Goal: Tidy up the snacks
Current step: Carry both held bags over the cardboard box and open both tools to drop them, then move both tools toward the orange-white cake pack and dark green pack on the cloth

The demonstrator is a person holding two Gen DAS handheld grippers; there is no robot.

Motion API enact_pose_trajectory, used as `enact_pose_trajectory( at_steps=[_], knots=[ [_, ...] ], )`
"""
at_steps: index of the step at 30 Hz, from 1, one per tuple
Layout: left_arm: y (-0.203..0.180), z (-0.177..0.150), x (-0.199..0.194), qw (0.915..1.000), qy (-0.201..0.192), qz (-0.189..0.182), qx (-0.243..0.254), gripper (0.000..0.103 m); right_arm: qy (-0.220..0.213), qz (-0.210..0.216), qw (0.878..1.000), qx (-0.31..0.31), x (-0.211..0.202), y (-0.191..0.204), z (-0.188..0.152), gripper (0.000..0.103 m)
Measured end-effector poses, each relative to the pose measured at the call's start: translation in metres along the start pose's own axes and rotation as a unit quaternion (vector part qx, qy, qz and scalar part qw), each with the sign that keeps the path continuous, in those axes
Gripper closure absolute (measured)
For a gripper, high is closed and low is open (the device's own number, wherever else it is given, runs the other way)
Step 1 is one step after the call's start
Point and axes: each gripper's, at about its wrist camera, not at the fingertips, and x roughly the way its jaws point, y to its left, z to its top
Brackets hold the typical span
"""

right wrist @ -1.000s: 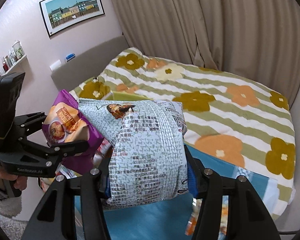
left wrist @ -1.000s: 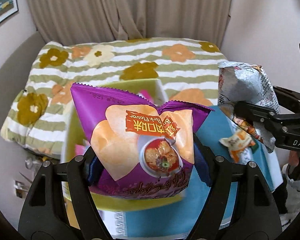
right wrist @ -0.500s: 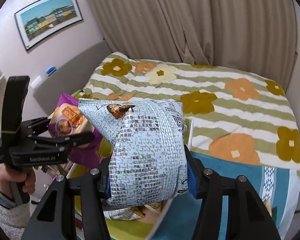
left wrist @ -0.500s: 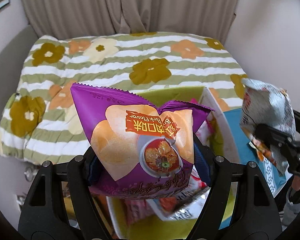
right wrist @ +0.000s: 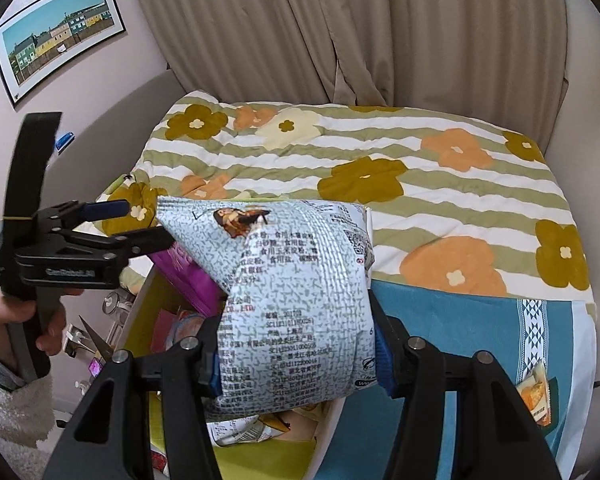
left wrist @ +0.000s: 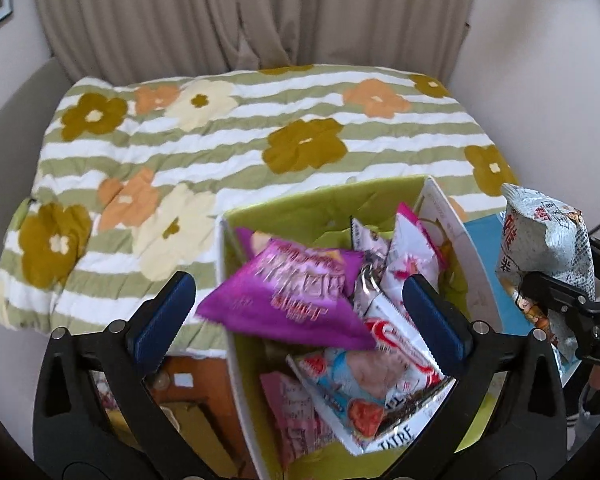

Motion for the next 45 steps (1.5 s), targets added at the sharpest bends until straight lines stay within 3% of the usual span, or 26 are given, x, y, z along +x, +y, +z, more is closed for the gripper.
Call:
enact_pose_trajectory(
  at_steps=[9,19,20,21,23,24,33,45],
  knots=[
    [0.019,-0.04,-0.025,0.9978,-0.008,0.013,-0.064,0.0,0.004,0.017,1.0,0.001,-0.001,0.012,-0.008,0.051],
    [0.014,-0.062,-0.035,0.998,-0.016,0.009,-0.061,0.0,0.024,0.026,0.999,0.017,0.013,0.023,-0.021,0.048],
    [0.013,-0.064,-0.034,0.9981,-0.016,0.007,-0.06,0.0,0.023,0.025,0.999,0.02,0.013,0.024,-0.024,0.037],
    [0.012,-0.065,-0.034,0.9982,-0.015,0.005,-0.059,0.0,0.021,0.025,0.999,0.022,0.013,0.025,-0.025,0.02],
    [0.012,-0.068,-0.034,0.9983,-0.014,0.001,-0.056,0.0,0.009,0.025,0.999,0.021,0.01,0.028,-0.028,0.004],
    [0.013,-0.069,-0.033,0.9984,-0.014,-0.001,-0.055,0.0,0.003,0.022,1.0,0.018,0.008,0.03,-0.029,0.001],
    [0.017,-0.081,-0.033,0.9985,-0.011,-0.01,-0.053,0.0,-0.009,-0.02,1.0,0.0,0.001,0.045,-0.039,0.001],
    [-0.004,-0.086,-0.082,0.9965,-0.056,0.018,-0.06,0.0,-0.043,-0.004,0.999,-0.008,-0.037,0.047,-0.042,0.001]
  ],
)
